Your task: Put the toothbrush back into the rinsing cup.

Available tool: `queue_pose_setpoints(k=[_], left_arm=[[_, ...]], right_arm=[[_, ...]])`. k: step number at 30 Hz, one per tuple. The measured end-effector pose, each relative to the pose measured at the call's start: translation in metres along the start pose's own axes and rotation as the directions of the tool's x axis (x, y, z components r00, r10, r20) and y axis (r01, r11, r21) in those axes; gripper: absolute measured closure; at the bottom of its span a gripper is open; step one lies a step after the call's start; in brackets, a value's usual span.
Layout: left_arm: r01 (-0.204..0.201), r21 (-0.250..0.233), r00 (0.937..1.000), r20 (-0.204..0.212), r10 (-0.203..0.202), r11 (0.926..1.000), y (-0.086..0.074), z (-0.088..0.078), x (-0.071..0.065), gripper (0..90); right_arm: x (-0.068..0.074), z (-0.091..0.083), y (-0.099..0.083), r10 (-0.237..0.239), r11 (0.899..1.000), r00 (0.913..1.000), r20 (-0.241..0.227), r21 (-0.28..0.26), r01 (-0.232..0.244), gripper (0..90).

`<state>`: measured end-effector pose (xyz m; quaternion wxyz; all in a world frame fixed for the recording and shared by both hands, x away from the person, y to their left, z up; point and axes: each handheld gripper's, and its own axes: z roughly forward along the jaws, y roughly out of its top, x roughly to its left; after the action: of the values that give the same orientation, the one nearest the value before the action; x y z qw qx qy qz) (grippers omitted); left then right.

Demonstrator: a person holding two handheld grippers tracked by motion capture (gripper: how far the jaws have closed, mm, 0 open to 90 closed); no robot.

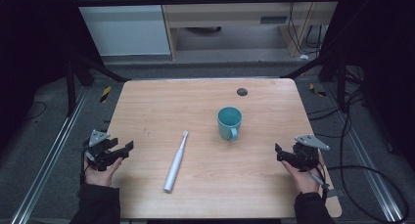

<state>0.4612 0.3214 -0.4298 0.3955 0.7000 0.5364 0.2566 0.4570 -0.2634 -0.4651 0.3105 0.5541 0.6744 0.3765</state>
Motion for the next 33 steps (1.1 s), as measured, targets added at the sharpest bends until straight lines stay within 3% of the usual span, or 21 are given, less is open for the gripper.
queue_pose_setpoints(k=[7, 12, 15, 16, 22, 26, 31, 32, 33], left_arm=[[-0.053, 0.045, 0.9947, 0.09, 0.048, 0.9976, 0.008, -0.003, -0.024, 33.7], [-0.072, 0.055, 0.9897, 0.128, 0.064, 0.9959, 0.009, -0.003, -0.035, 34.1], [-0.092, 0.078, 0.9808, 0.179, 0.077, 0.9927, 0.01, 0.0, -0.044, 33.4], [-0.092, 0.078, 0.9808, 0.179, 0.077, 0.9927, 0.01, 0.0, -0.044, 33.2], [-0.145, 0.115, 0.9667, 0.228, 0.116, 0.9827, 0.01, 0.004, -0.059, 33.2], [-0.179, 0.155, 0.9582, 0.251, 0.137, 0.9715, 0.012, 0.008, -0.07, 33.2], [-0.235, 0.224, 0.9426, 0.29, 0.165, 0.9459, 0.015, 0.016, -0.084, 33.3], [-0.236, 0.226, 0.9417, 0.293, 0.166, 0.945, 0.015, 0.016, -0.086, 33.5], [-0.25, 0.235, 0.9391, 0.295, 0.176, 0.9393, 0.016, 0.017, -0.088, 33.6]], right_arm=[[0.005, 0.0, -0.001, -0.049, 0.998, 0.9988, -0.002, 0.036, 0.049, 17.8], [0.008, -0.001, 0.0, -0.059, 0.998, 0.9982, -0.012, 0.034, 0.059, 18.0], [0.01, 0.0, 0.0, -0.074, 0.996, 0.9971, -0.018, 0.042, 0.075, 18.1], [0.01, 0.0, 0.0, -0.074, 0.996, 0.9971, -0.018, 0.042, 0.075, 18.1], [0.01, 0.001, -0.001, -0.071, 0.996, 0.9972, -0.025, 0.054, 0.072, 18.0], [0.011, 0.002, -0.001, -0.072, 0.995, 0.9969, -0.03, 0.065, 0.074, 18.3], [0.011, 0.003, -0.001, -0.084, 0.993, 0.996, -0.028, 0.081, 0.086, 18.7], [0.011, 0.003, -0.001, -0.087, 0.993, 0.9958, -0.027, 0.083, 0.089, 18.7], [0.011, 0.003, -0.001, -0.088, 0.992, 0.9958, -0.026, 0.084, 0.09, 18.8]])
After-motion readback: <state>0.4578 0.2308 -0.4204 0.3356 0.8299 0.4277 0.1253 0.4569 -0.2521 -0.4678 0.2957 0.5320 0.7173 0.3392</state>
